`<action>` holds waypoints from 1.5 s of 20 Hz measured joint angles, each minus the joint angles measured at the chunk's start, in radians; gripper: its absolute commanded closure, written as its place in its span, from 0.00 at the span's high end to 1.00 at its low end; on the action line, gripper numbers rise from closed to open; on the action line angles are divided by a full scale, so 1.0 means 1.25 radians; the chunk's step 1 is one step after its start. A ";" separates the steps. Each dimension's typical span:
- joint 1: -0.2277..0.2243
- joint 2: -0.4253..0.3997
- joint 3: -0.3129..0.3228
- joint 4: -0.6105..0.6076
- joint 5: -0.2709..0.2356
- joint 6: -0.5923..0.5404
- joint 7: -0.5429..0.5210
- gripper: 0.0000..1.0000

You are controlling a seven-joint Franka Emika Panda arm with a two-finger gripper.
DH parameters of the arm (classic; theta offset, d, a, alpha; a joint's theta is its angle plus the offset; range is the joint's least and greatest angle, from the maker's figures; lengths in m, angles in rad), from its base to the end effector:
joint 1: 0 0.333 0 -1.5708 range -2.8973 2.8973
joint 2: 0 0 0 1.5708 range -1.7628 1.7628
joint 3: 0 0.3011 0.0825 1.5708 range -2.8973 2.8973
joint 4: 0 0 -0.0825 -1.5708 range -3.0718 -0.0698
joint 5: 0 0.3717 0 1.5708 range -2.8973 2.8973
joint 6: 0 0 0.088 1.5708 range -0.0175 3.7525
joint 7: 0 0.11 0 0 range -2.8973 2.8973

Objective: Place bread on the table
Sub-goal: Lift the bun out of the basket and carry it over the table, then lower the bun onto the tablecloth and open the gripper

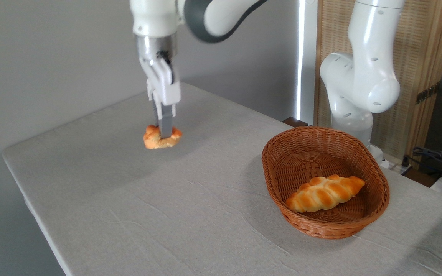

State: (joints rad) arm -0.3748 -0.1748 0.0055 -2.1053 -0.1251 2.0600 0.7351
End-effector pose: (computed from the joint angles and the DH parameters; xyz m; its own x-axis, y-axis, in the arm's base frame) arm 0.4708 -0.1896 0.4929 0.4880 -0.8557 0.1722 -0.8689 -0.4950 0.0031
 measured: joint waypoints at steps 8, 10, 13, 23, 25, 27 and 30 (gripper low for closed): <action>-0.009 0.088 -0.027 0.014 -0.001 0.106 -0.078 0.98; -0.009 0.095 -0.027 0.014 -0.001 0.110 -0.078 1.00; -0.009 0.118 -0.028 0.013 0.002 0.113 -0.078 1.00; -0.008 0.139 -0.029 0.016 0.005 0.121 -0.078 1.00; -0.006 0.138 -0.029 0.018 0.005 0.121 -0.078 1.00; 0.002 0.131 -0.028 0.023 0.005 0.118 -0.078 1.00; 0.042 0.106 -0.030 0.061 0.005 0.030 -0.078 1.00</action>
State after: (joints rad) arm -0.3224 -0.0423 -0.0324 -2.0287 -0.1194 2.0979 0.6376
